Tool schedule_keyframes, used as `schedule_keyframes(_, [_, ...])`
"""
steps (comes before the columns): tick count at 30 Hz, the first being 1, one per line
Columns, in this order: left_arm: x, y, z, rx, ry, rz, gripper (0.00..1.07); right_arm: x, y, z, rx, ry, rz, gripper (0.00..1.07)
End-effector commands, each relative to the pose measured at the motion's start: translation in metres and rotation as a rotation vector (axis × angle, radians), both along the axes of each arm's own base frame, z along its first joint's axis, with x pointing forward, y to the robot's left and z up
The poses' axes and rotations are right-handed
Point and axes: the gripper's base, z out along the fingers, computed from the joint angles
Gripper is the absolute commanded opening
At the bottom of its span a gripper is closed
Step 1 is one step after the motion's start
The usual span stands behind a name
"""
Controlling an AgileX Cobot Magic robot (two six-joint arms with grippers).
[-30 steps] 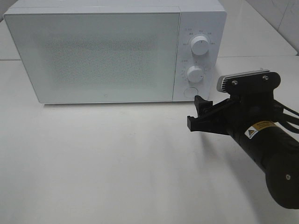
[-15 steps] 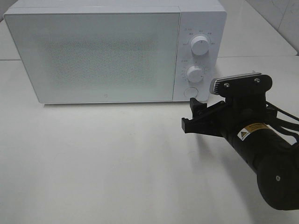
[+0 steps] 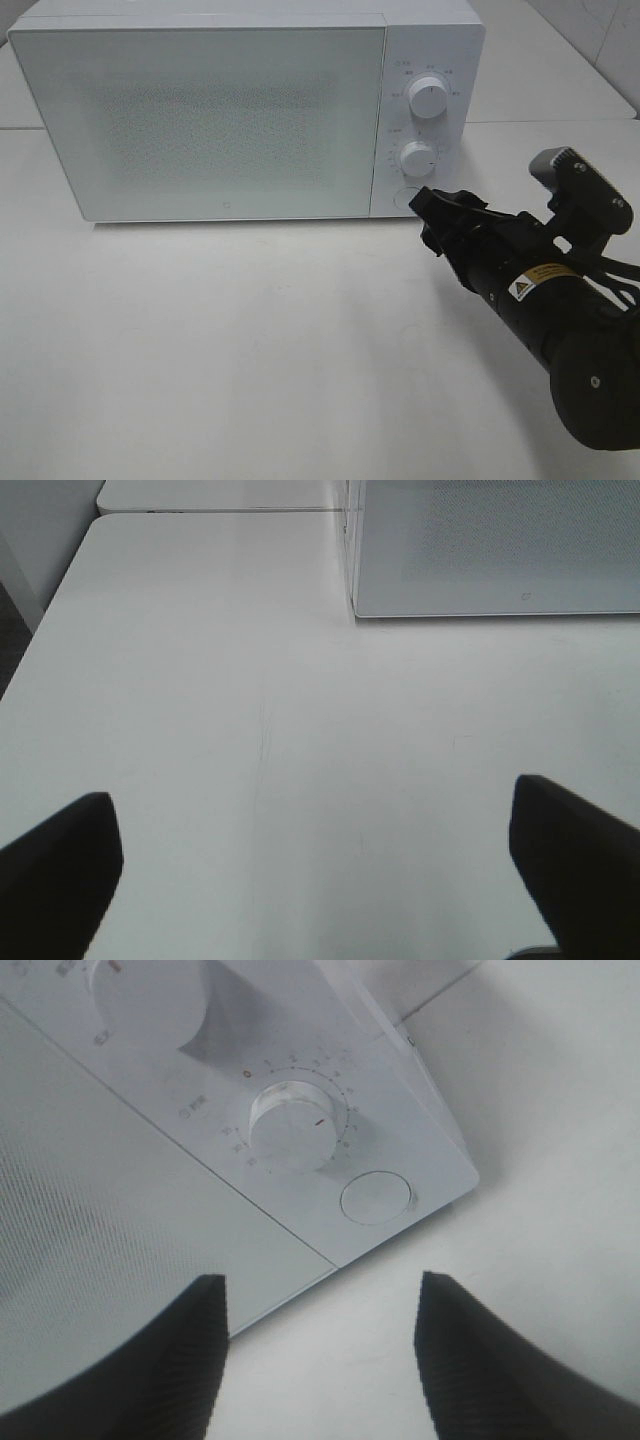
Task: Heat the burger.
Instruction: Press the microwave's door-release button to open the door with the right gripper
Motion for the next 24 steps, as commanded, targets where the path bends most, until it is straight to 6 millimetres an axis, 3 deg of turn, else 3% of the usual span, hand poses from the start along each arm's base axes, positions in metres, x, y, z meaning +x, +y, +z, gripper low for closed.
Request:
schedule_keyframes(1, [-0.0021, -0.0009, 0.0011, -0.01, -0.029, -0.004, 0.98, 0.0011, 0.0028, 0.0012, 0.321, 0.016, -0.054, 0.44])
schedule_keyframes(2, [-0.0021, -0.0009, 0.0011, -0.01, -0.029, -0.004, 0.98, 0.0011, 0.0028, 0.0012, 0.321, 0.016, -0.054, 0.44])
schedule_keyframes(3, [-0.0021, -0.0009, 0.0011, -0.01, -0.029, -0.004, 0.98, 0.0011, 0.0028, 0.0012, 0.443, 0.023, -0.078, 0.38])
schedule_keyframes(6, [-0.0021, -0.0009, 0.0011, -0.01, -0.029, -0.004, 0.98, 0.0011, 0.0027, 0.0011, 0.585, 0.032, -0.107, 0.29])
schedule_keyframes(10, [-0.0021, -0.0009, 0.0011, -0.01, -0.029, -0.004, 0.98, 0.0011, 0.0025, 0.0011, 0.67, 0.036, -0.126, 0.19])
schedule_keyframes(14, [-0.0021, -0.0009, 0.0011, -0.01, -0.029, -0.004, 0.98, 0.0008, 0.0005, -0.0008, 0.708, 0.052, -0.163, 0.03])
schedule_keyframes(24, [-0.0021, -0.0009, 0.0011, -0.01, -0.029, -0.004, 0.98, 0.0018, -0.0048, -0.0051, 0.742, 0.081, -0.261, 0.0])
